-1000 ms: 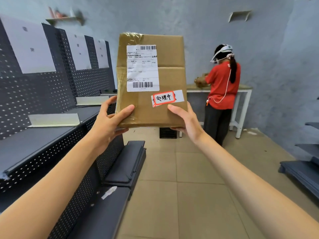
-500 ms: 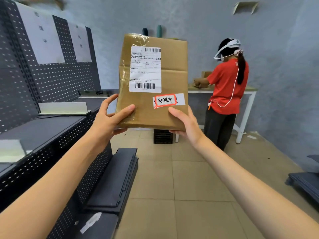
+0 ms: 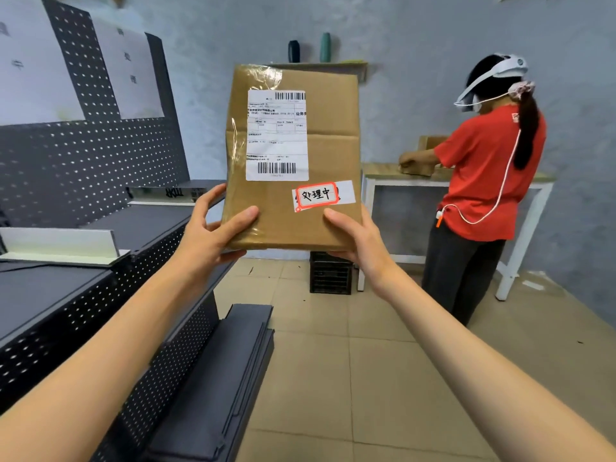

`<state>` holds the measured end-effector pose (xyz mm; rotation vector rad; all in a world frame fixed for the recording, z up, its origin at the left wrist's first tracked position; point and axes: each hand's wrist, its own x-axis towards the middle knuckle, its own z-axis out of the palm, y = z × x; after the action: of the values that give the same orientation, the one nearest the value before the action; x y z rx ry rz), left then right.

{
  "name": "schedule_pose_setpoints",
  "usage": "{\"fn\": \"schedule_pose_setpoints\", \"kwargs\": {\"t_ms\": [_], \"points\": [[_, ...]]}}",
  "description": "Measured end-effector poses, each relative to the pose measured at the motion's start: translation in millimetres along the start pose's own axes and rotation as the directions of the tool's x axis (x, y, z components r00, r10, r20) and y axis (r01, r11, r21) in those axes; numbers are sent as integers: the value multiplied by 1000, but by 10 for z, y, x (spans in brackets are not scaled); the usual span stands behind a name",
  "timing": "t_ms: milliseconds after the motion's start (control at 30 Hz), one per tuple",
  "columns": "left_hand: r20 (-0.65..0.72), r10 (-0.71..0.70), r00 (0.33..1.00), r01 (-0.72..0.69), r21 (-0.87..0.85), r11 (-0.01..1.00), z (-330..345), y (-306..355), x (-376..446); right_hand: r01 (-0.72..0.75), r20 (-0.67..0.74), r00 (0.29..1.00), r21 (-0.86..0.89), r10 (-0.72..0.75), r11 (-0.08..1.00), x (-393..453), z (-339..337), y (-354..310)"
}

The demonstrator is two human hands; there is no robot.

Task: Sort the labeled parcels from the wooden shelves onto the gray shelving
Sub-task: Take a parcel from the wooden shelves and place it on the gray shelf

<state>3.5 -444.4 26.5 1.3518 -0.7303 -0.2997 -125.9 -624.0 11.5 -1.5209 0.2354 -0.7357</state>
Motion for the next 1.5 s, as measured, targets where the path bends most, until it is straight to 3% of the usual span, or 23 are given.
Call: {"fn": "schedule_pose_setpoints", "kwargs": {"t_ms": [233, 467, 733, 1100, 1300, 1500], "points": [[-205, 3, 979, -7, -16, 1000, 352, -328, 861, 16, 201, 980, -15, -13, 1000, 1318, -332, 315], [-411, 17, 911, 12, 68, 998, 446, -509, 1454, -33, 382, 924, 42, 15, 999, 2362, -309, 611], [-589, 29, 807, 49, 116, 992, -46, -687, 1861, -108, 547, 836, 115, 27, 987, 3133, 354, 1013], [-694, 36, 719, 31, 84, 996, -1012, -950, 2698, -151, 696, 715, 60, 67, 987, 4299, 1455, 1326], [-808, 27, 588, 85, 96, 992, -1410, -1136, 2862, -232, 789, 605, 51, 103, 972, 4636, 2040, 1605], [-906, 6, 424, 176, 90, 980, -1737, -1331, 2891, -271, 896, 426, -6, 126, 963, 4836, 2598, 1861]]}}
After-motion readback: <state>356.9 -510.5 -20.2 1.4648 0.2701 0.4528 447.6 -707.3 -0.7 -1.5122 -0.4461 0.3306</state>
